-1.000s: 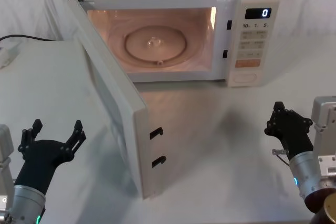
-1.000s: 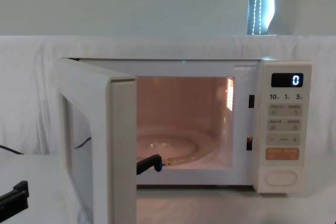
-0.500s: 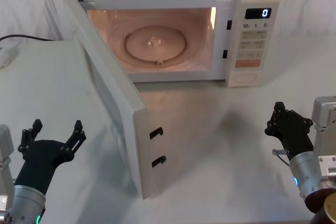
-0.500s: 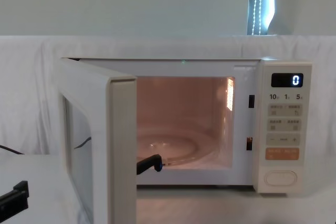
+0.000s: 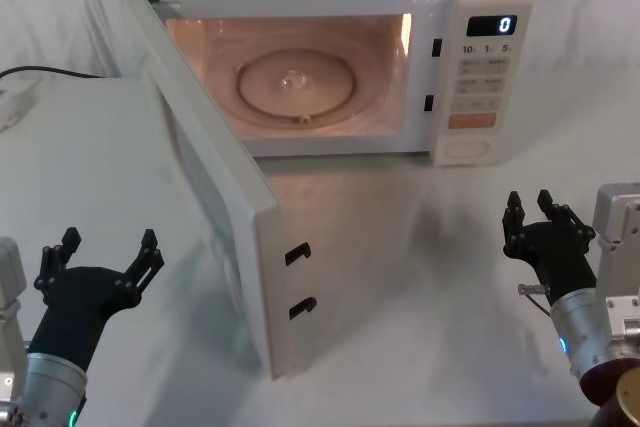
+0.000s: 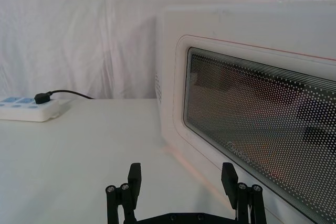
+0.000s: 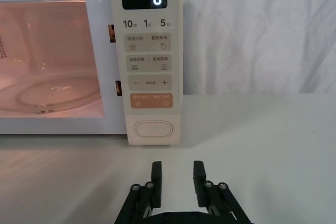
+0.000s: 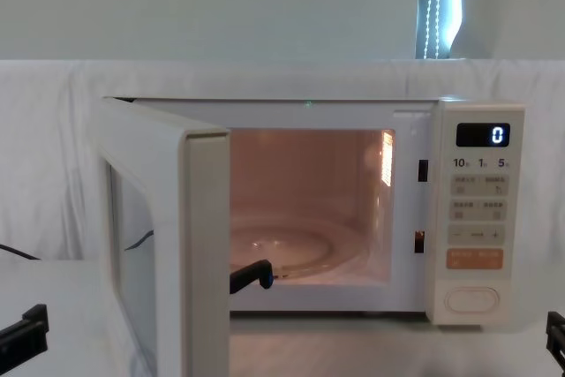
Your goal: Press the button to open the microwave door with one hand; close the microwave door with the other hand.
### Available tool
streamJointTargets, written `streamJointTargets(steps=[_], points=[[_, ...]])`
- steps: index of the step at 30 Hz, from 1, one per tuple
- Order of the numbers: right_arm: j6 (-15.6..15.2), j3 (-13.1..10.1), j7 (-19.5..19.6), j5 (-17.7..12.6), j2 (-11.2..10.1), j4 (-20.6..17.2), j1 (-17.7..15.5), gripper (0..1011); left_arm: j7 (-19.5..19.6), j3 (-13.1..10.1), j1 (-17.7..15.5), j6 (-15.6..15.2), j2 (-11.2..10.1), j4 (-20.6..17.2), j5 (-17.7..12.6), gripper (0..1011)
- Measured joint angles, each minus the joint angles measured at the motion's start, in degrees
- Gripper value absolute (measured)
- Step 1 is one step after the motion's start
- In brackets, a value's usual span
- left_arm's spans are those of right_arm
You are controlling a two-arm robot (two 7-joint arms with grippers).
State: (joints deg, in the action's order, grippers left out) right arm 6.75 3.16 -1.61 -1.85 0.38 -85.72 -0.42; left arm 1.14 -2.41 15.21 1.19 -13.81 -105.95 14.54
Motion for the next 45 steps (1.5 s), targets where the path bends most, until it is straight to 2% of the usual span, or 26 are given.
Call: streamJointTargets(steps=[21, 36, 43, 45], points=[[-0.05, 0.04, 0.00, 0.06, -0.01, 0.00, 0.00, 992, 0.00, 0.00, 0.00, 0.00, 0.00, 0.00, 0.00, 1001], [-0.05, 0.04, 0.00, 0.05, -0.01, 0.00, 0.01, 1002, 0.00, 0.00, 0.00, 0.00, 0.00, 0.00, 0.00, 1001], [-0.05, 0.04, 0.00, 0.05, -0.01, 0.00, 0.01, 1002, 0.00, 0.00, 0.00, 0.00, 0.00, 0.00, 0.00, 862], [-0.05, 0.04, 0.00, 0.05, -0.01, 0.00, 0.00, 1002, 0.00, 0.00, 0.00, 0.00, 0.00, 0.00, 0.00, 791]])
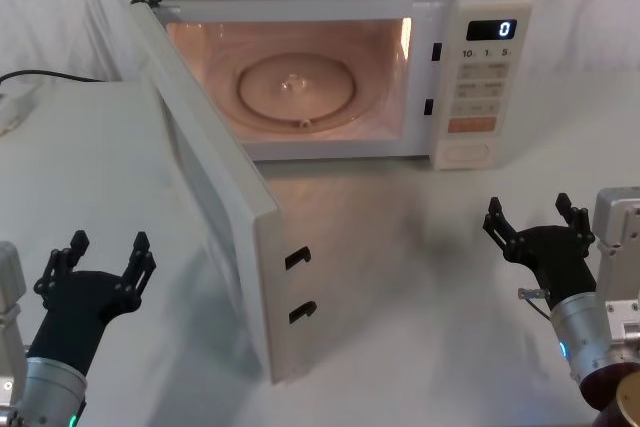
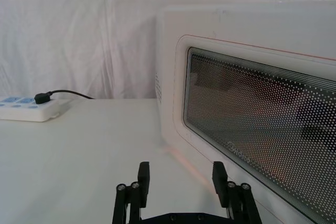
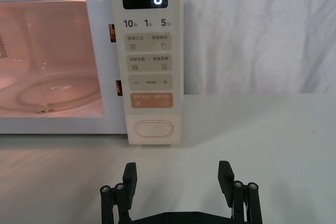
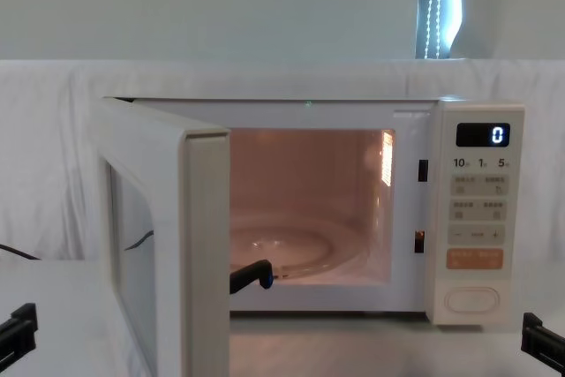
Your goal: Press the button to open the microwave door with one hand; close the microwave door with the other hand.
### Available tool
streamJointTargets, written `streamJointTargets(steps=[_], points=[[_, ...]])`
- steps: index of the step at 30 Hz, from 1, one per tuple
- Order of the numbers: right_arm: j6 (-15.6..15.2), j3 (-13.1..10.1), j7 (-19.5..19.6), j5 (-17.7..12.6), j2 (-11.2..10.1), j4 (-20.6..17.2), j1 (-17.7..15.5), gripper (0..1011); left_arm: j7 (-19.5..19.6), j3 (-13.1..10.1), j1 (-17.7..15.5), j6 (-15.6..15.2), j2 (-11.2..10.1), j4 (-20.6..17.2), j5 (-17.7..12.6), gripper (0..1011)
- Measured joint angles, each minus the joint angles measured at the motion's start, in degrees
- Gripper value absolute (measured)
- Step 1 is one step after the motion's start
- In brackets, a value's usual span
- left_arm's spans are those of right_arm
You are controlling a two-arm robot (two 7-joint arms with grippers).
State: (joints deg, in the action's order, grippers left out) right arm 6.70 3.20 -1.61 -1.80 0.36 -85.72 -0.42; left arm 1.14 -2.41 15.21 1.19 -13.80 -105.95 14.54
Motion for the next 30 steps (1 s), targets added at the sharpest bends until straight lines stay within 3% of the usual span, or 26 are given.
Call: streamJointTargets(steps=[2, 14, 25, 30], points=[[0.00, 0.00, 0.00, 0.00, 0.00, 0.00, 0.00, 1002, 0.00, 0.00, 0.00, 0.00, 0.00, 0.00, 0.00, 761], [0.00, 0.00, 0.00, 0.00, 0.00, 0.00, 0.00, 1002, 0.00, 0.00, 0.00, 0.00, 0.00, 0.00, 0.00, 322], [0.00, 0.00, 0.00, 0.00, 0.00, 0.00, 0.00, 1002, 0.00, 0.00, 0.00, 0.00, 0.00, 0.00, 0.00, 0], [0.00, 0.00, 0.00, 0.00, 0.00, 0.00, 0.00, 1002, 0.00, 0.00, 0.00, 0.00, 0.00, 0.00, 0.00, 0]])
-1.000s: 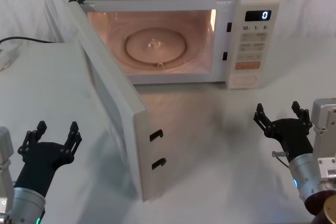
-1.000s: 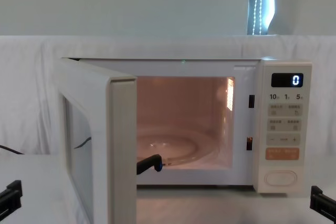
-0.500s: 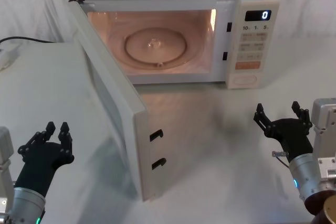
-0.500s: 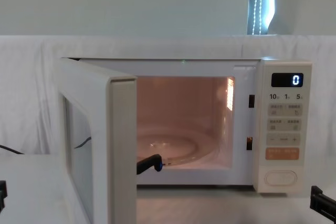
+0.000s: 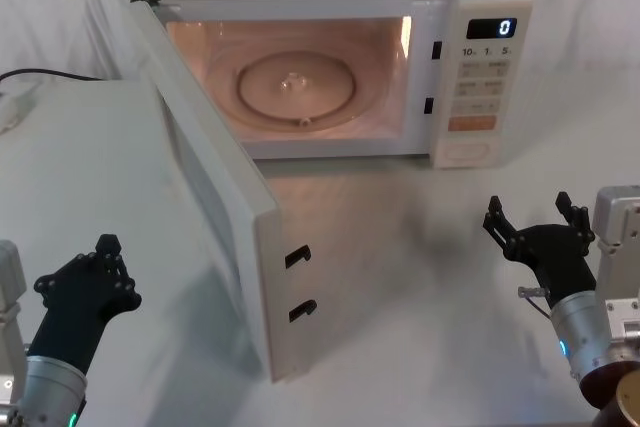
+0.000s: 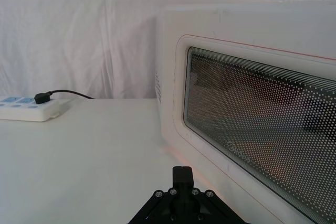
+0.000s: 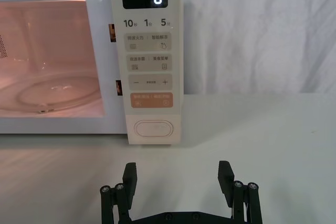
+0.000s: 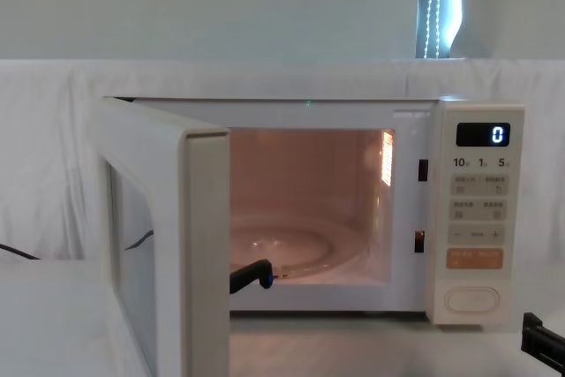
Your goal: Press the button to open the microwave door with one hand; close the microwave door with the other hand.
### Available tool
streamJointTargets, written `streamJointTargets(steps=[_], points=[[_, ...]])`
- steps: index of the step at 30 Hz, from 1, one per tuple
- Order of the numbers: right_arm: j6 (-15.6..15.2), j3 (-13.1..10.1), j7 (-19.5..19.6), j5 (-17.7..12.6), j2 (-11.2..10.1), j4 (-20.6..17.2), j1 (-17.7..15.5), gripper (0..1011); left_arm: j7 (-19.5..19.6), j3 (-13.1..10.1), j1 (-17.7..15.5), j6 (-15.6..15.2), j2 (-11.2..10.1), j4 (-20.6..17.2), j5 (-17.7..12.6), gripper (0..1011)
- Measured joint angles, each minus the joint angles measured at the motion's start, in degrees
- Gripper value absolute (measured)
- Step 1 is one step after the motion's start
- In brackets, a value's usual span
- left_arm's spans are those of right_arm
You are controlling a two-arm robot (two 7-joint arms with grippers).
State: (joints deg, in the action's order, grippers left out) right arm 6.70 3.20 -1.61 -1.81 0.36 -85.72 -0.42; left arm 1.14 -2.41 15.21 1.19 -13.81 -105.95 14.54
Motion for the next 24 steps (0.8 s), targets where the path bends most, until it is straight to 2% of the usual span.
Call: streamJointTargets(steps=[13, 24], points=[[0.00, 0.00, 0.00, 0.00, 0.00, 0.00, 0.00, 1002, 0.45, 0.16, -0.10, -0.50, 0.41, -0.10, 0.06, 0], [0.00, 0.00, 0.00, 0.00, 0.00, 0.00, 0.00, 1002, 2.66, 1.48, -1.82, -5.62, 2.38, -2.10, 1.99, 0]])
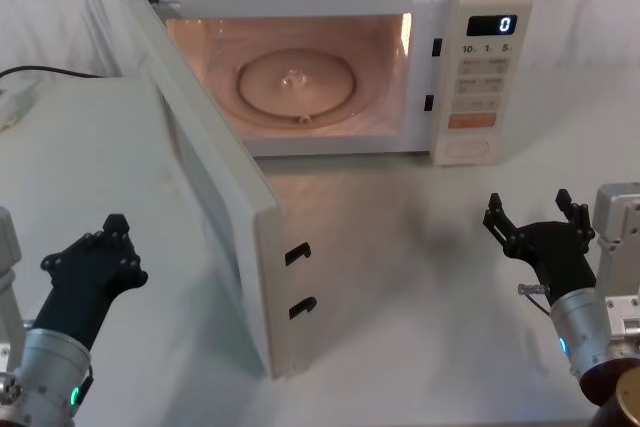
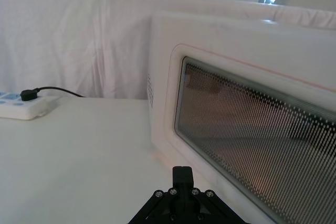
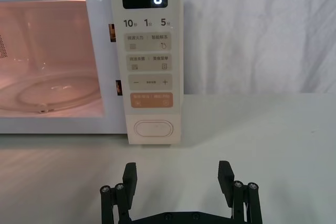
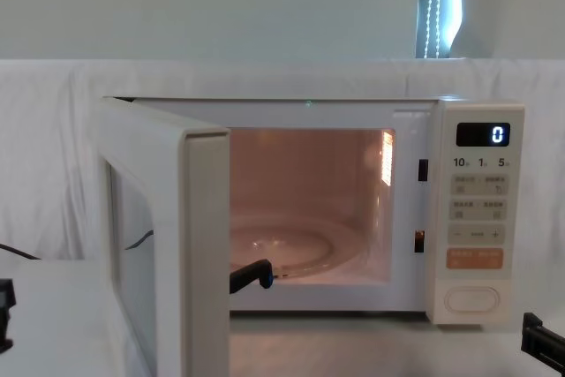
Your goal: Press the button to open the microwave door with one hand; close the microwave door with the other hand.
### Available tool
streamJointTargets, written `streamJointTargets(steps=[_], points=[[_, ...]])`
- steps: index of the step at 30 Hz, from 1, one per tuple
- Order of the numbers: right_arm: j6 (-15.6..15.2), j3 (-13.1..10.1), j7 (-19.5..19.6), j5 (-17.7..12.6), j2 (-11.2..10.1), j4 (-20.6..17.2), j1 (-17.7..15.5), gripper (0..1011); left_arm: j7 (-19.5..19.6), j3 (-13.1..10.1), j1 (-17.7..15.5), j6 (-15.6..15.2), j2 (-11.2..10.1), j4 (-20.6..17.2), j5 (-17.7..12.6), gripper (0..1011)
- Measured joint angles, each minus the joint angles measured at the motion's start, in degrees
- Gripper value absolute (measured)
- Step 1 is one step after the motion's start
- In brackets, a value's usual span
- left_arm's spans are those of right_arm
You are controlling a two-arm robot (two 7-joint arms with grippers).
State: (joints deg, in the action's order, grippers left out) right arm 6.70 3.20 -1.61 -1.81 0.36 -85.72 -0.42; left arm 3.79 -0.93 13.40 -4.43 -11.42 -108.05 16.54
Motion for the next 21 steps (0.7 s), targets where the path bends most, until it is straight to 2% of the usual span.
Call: streamJointTargets(steps=[21], points=[[0.00, 0.00, 0.00, 0.00, 0.00, 0.00, 0.00, 1002, 2.58, -0.19, -1.82, 0.43, 0.88, -3.11, -1.38, 0]])
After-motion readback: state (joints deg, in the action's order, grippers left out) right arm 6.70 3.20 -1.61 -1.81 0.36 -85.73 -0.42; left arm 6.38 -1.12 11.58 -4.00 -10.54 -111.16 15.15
